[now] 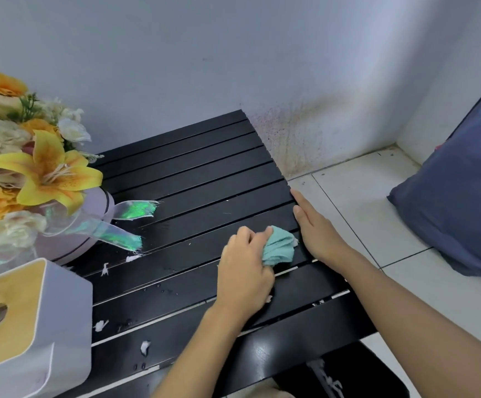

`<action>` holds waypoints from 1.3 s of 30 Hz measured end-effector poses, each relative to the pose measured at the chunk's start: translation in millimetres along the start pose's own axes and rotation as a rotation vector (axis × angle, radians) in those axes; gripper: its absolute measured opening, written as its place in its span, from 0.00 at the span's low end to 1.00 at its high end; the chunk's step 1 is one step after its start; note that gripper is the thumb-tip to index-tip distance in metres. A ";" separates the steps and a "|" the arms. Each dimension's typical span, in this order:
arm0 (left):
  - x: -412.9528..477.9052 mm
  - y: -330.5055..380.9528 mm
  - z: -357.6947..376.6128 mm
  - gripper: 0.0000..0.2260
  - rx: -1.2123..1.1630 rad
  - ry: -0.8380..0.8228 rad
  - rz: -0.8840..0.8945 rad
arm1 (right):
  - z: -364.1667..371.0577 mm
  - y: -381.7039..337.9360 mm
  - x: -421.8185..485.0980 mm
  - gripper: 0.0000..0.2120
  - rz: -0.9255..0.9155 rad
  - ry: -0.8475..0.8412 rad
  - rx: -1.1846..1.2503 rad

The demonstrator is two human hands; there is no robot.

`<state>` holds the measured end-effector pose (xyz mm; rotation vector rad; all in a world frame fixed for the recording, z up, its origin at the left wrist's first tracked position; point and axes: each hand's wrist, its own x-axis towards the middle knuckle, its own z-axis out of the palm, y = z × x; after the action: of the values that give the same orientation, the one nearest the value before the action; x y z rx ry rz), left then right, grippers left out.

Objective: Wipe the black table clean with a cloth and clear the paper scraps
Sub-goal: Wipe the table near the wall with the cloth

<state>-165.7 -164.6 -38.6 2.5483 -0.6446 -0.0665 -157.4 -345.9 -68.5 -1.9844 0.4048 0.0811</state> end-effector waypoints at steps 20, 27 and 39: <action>-6.7 36.0 -6.7 0.12 -0.252 -0.328 0.091 | -9.4 25.3 -124.5 0.16 0.052 0.125 0.218; -1.9 -19.4 -42.7 0.07 -0.482 -0.009 -0.314 | -10.7 27.3 -126.6 0.18 0.017 0.067 0.282; -48.8 43.0 -10.1 0.11 -0.438 -0.183 -0.227 | -9.7 26.9 -123.3 0.19 -0.010 0.097 0.244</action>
<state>-225.9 -170.2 -12.5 2.1899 -0.3539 -0.4708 -283.1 -334.5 -58.6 -1.7535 0.4458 -0.0683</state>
